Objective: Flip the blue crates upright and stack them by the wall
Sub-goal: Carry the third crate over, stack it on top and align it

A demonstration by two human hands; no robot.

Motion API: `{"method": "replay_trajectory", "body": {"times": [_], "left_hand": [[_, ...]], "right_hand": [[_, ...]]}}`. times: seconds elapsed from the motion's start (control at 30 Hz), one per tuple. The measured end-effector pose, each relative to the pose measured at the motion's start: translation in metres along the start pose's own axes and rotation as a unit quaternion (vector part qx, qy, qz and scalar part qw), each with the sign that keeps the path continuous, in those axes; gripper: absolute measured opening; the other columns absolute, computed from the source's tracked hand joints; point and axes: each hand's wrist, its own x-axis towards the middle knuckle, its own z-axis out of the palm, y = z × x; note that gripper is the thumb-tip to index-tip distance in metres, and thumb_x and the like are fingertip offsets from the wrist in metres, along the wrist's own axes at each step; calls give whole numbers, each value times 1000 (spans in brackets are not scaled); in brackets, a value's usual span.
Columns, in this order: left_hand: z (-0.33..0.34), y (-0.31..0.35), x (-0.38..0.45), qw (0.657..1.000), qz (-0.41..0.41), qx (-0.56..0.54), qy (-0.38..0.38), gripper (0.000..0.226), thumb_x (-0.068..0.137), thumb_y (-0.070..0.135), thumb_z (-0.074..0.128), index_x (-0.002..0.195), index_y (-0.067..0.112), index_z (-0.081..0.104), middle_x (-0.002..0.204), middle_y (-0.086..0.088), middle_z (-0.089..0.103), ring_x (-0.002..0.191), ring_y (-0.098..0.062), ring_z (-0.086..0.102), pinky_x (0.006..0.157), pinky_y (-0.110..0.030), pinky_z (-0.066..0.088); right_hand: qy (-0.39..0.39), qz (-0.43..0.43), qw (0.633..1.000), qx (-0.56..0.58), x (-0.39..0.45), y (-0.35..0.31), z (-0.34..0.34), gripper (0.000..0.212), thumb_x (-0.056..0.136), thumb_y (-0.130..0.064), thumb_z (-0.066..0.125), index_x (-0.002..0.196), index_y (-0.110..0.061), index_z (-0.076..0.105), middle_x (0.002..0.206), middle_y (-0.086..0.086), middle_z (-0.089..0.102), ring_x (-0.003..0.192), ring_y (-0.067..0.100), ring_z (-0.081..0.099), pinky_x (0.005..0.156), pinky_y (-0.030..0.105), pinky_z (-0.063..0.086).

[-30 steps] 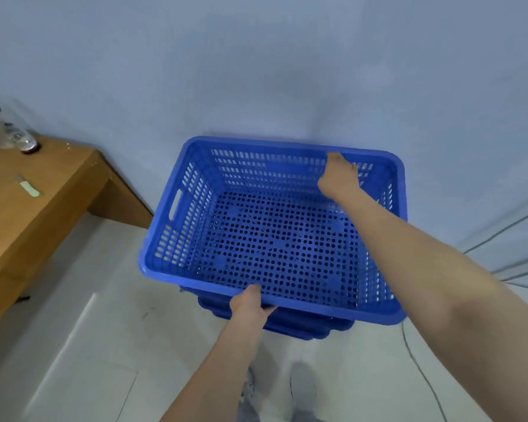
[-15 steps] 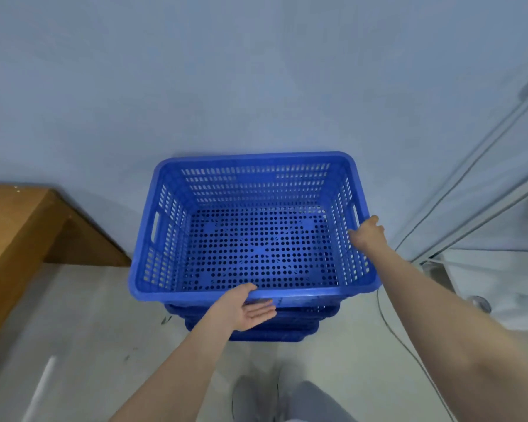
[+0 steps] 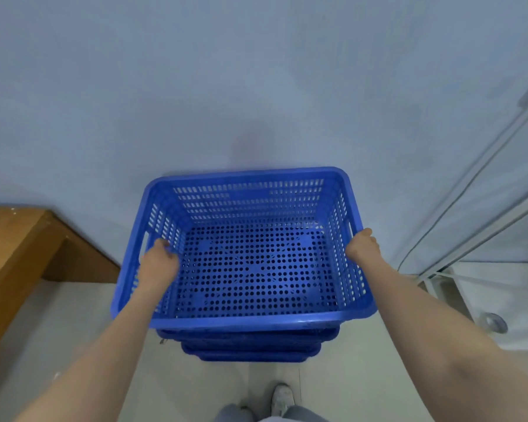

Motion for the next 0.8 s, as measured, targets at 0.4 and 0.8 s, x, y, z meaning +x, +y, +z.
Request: {"method": "replay_trajectory", "body": {"times": [0.4,0.8], "left_hand": [[-12,-61,91,991,-126,46,-9,69,88,13,62,147,3,27,142,-33,34,122,-54,45,105,-53,41],[-15,-88,143,985,-147,-81,-49,19,93,18,56,100,1,60,89,-20,69,77,-34,71,76,-52,61]], "right_hand": [[27,-13,998,60,21,-23,-5,10,86,-1,50,95,-4,46,91,14,55,78,31,56,64,33,46],[34,21,999,10,39,-28,-2,25,95,-22,58,89,2,52,60,18,61,49,25,58,44,27,38]]}}
